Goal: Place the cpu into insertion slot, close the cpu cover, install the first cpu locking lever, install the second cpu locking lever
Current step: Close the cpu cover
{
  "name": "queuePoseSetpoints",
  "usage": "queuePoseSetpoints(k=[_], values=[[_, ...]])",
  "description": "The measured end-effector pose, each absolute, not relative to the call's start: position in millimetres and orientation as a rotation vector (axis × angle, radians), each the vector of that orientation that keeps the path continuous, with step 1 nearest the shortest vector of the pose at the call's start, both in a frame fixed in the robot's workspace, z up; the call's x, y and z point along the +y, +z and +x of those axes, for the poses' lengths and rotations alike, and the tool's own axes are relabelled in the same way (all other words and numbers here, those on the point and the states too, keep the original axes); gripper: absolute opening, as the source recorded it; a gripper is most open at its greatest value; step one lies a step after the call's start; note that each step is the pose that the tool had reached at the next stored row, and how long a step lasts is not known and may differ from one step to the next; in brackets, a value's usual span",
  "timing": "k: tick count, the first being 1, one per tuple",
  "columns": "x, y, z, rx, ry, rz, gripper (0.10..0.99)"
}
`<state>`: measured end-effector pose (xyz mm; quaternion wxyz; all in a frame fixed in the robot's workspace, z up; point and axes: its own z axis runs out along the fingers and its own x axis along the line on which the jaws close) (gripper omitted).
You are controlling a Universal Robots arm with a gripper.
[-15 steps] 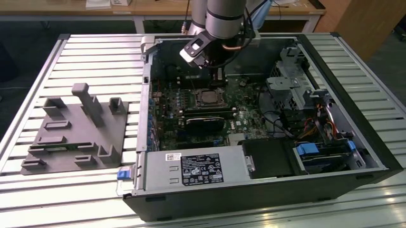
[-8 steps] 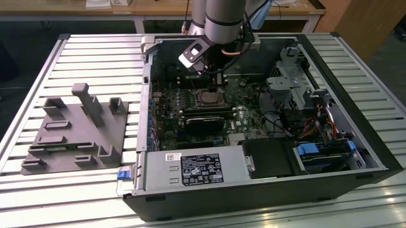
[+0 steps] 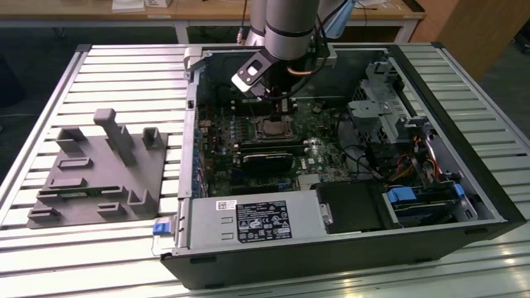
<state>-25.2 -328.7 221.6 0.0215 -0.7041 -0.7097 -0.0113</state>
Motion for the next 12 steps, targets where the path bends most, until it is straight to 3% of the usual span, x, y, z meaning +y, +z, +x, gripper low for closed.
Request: queuePoseSetpoints(k=[12], values=[[-328.7, 221.2, -25.2, -2.384, -0.029, -1.976, 0.106]])
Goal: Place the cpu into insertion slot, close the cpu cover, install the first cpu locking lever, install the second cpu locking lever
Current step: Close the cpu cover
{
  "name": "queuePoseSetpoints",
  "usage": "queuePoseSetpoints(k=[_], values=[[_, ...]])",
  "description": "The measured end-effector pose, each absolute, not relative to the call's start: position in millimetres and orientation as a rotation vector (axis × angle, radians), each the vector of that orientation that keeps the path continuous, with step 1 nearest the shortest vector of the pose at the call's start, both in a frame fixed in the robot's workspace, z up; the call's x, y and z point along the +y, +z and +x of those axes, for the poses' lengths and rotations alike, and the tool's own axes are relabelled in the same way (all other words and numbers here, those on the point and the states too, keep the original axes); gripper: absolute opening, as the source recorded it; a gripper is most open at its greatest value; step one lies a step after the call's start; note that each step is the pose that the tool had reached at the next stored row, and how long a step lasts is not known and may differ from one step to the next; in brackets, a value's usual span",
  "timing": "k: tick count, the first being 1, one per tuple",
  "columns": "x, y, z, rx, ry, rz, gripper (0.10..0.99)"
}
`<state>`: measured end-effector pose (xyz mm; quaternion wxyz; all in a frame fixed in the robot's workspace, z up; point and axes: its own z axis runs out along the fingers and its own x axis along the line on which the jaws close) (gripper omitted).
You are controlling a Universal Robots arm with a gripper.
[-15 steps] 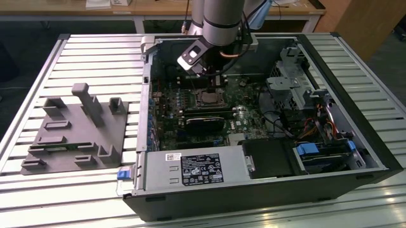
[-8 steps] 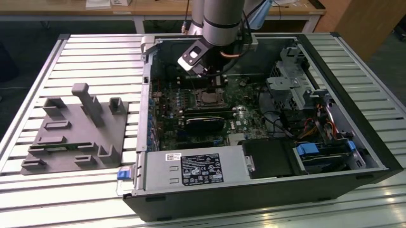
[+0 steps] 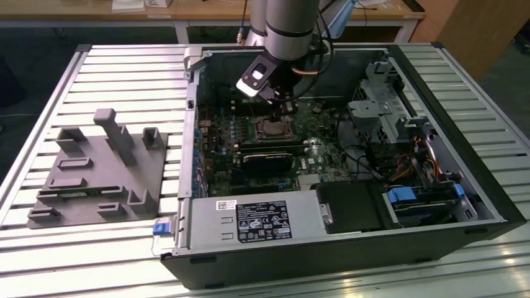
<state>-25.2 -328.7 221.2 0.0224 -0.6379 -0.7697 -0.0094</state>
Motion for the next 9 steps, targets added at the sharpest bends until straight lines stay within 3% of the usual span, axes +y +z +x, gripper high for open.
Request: queuePoseSetpoints(k=[9], values=[[-328.7, 220.7, -25.2, -2.536, -0.023, -1.774, 0.106]])
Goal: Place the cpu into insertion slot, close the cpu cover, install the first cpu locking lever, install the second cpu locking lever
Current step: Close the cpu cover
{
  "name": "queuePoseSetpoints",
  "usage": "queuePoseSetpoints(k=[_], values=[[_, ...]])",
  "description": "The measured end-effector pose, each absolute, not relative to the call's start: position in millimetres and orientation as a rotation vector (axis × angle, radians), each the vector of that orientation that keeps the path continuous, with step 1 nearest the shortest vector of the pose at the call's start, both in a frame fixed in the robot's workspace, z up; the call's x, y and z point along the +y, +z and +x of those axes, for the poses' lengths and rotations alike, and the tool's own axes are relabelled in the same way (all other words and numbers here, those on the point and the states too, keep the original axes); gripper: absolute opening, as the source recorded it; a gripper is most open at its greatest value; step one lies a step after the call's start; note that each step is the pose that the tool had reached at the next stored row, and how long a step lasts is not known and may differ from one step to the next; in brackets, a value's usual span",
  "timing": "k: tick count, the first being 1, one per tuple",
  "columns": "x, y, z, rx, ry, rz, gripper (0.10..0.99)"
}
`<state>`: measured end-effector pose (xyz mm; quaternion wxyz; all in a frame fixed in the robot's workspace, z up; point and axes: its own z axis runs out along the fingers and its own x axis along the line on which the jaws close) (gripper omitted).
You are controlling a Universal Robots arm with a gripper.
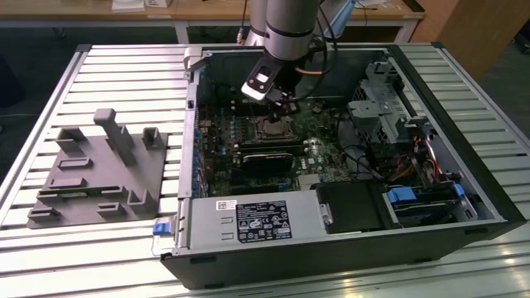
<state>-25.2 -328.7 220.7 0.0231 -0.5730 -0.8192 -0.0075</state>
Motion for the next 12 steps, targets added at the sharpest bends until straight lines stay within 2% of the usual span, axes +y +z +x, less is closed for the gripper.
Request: queuePoseSetpoints(k=[12], values=[[-328.7, 220.4, -25.2, -2.713, -0.015, -1.488, 0.106]])
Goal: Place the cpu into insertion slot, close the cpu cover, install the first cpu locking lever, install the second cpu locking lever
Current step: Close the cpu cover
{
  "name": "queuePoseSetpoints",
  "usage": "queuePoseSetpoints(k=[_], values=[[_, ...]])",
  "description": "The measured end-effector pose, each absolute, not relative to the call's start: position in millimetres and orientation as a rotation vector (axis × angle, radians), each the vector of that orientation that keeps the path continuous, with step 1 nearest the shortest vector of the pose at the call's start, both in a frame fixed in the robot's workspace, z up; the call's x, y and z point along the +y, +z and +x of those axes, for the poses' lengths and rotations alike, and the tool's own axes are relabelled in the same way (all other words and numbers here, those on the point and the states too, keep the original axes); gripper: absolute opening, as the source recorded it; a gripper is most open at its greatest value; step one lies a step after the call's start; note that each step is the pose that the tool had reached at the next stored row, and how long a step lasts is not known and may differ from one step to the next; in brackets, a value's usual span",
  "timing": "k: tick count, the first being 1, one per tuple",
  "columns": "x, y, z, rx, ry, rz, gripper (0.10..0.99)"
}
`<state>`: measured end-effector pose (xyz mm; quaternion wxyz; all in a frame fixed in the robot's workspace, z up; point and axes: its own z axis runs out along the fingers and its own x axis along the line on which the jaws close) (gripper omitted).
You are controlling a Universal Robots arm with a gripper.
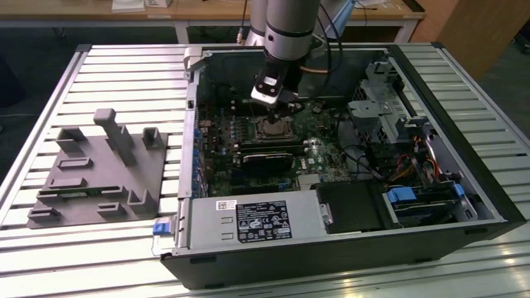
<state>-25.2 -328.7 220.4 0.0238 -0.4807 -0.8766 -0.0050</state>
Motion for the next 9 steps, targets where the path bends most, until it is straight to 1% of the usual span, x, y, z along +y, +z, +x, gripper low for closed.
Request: queuePoseSetpoints(k=[9], values=[[-328.7, 220.2, -25.2, -2.825, -0.009, -1.259, 0.106]])
